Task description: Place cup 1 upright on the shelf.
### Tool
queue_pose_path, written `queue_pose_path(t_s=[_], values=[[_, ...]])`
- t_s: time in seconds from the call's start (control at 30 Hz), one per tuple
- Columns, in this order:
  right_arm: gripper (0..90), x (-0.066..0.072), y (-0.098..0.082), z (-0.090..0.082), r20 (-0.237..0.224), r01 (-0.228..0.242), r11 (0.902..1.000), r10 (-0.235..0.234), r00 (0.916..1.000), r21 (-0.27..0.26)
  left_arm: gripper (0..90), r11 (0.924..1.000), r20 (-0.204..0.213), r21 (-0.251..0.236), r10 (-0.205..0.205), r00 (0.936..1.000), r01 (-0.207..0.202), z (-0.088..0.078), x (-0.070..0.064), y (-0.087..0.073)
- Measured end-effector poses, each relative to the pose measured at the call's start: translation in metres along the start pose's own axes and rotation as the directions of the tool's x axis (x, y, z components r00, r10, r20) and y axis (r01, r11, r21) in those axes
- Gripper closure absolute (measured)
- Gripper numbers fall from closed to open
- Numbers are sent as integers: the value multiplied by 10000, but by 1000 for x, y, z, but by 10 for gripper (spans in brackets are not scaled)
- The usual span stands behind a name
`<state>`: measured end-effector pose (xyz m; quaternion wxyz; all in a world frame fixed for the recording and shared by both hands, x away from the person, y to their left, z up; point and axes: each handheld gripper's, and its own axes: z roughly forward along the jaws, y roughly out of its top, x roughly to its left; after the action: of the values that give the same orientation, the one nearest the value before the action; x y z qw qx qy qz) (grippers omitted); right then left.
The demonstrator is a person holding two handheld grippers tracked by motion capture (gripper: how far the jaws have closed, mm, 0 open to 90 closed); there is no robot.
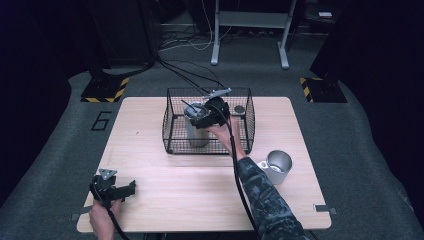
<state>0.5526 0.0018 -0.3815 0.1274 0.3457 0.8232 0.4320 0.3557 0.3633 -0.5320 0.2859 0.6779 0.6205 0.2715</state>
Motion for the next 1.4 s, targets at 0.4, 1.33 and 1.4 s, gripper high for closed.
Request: queue_pose_path(t_s=[0.4,1.33,1.4], values=[[0,5,-26,-46,-365,199,9990,-214,9991,-412,3,10000,-11,12,-3,10000,3,0,0,0],[0,33,-113,-112,-738,598,9982,-598,9955,-14,3,10000,-22,10,13,10000,-13,0,0,0],[0,36,-118,-114,-825,751,9971,-740,9938,112,3,10000,-11,10,8,10000,-8,0,0,0]])
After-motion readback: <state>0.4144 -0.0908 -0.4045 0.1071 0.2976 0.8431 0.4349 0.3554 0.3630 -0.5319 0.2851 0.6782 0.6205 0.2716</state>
